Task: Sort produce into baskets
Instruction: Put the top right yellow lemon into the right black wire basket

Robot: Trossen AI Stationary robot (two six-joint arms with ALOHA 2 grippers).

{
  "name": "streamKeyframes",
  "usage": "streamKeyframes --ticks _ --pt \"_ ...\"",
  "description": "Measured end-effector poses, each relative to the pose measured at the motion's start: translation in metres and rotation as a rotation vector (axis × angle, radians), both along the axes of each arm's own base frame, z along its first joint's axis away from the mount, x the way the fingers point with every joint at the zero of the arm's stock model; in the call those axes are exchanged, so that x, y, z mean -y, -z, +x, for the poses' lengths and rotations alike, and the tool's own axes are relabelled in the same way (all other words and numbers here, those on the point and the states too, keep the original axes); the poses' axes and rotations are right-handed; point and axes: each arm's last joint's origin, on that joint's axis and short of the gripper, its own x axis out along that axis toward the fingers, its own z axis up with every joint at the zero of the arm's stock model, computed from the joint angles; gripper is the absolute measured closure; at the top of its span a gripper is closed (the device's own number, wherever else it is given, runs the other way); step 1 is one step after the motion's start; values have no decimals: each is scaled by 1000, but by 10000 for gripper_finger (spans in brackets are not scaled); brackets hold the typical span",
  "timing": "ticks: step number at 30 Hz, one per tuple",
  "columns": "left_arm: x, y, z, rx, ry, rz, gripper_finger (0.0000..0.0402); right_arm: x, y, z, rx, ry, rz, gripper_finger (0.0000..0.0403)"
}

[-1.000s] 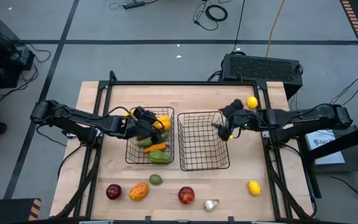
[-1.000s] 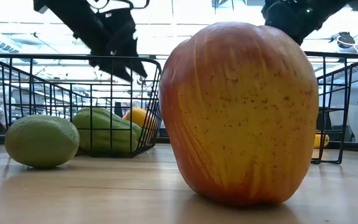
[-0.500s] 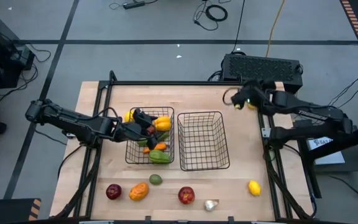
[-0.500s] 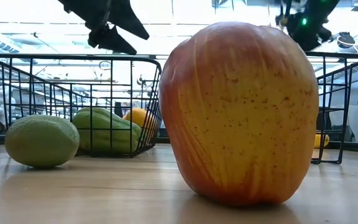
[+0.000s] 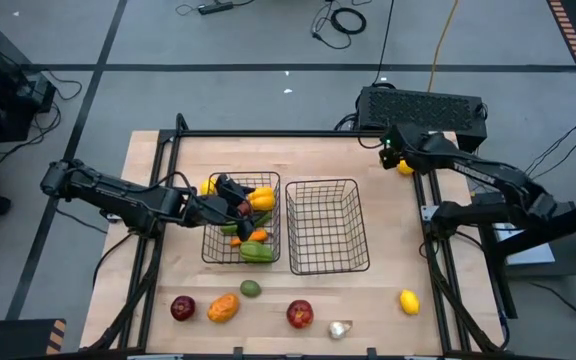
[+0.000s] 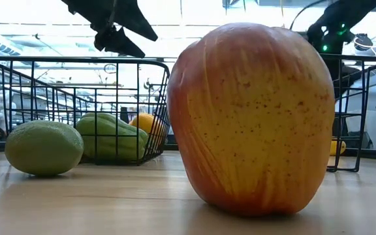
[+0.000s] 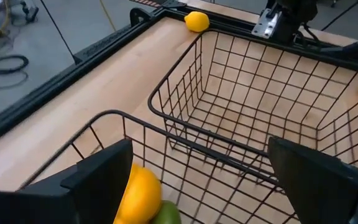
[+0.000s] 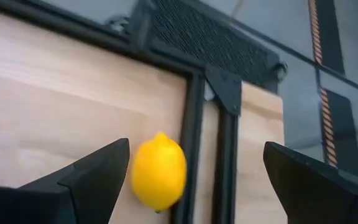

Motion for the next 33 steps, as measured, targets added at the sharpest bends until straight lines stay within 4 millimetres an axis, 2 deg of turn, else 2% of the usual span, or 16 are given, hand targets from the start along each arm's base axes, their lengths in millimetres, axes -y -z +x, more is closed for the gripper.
streamKeyframes --ticks 9,19,25,33 --pt "9 2 -2 -3 13 -42 24 5 36 -2 -80 32 97 40" --pt "14 2 -3 -11 50 -17 24 8 65 1 -99 28 142 5" --pt "14 1 -3 -10 50 -17 24 10 74 3 -146 48 154 9" --pt "14 1 -2 2 50 -19 24 10 77 3 -151 57 158 10"
